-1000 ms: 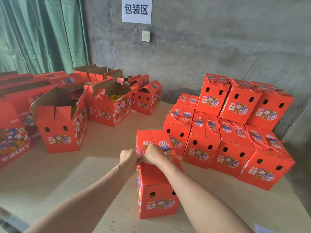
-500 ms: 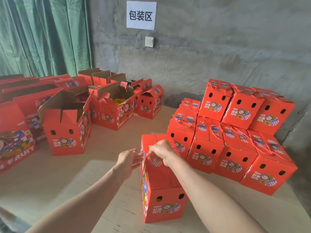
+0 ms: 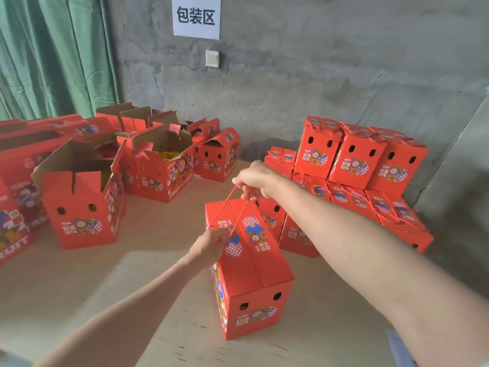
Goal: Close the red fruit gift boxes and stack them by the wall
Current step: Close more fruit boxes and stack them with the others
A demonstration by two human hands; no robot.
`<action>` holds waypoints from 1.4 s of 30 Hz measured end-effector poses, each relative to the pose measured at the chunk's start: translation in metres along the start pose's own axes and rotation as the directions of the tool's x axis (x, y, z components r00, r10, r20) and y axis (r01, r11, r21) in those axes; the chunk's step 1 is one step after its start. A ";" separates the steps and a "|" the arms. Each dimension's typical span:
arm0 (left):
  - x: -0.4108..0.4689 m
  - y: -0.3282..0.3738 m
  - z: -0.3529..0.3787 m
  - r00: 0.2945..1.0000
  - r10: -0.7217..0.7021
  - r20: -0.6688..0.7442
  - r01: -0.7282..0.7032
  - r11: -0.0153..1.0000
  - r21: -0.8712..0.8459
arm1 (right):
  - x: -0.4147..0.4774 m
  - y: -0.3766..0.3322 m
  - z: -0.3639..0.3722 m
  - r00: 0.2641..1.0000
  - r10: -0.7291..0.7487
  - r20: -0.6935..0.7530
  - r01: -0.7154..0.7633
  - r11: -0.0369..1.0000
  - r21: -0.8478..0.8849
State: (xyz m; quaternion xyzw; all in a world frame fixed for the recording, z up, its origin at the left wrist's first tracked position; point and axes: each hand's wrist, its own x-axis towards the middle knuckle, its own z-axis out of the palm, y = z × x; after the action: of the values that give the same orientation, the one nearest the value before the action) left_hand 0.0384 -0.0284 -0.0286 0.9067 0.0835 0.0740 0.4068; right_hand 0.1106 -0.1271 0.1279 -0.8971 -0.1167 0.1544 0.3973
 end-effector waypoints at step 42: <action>0.121 -0.129 -0.109 0.957 0.155 0.243 -0.152 0.988 -0.032 | 0.151 -0.081 0.087 0.891 0.126 -0.436 0.003 0.959 0.284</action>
State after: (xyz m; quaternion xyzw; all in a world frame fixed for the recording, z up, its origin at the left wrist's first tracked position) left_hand 0.1227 0.1607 -0.0459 0.9098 -0.0386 -0.0066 0.4131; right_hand 0.2113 0.0357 0.1050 -0.8471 0.0298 -0.0297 0.5298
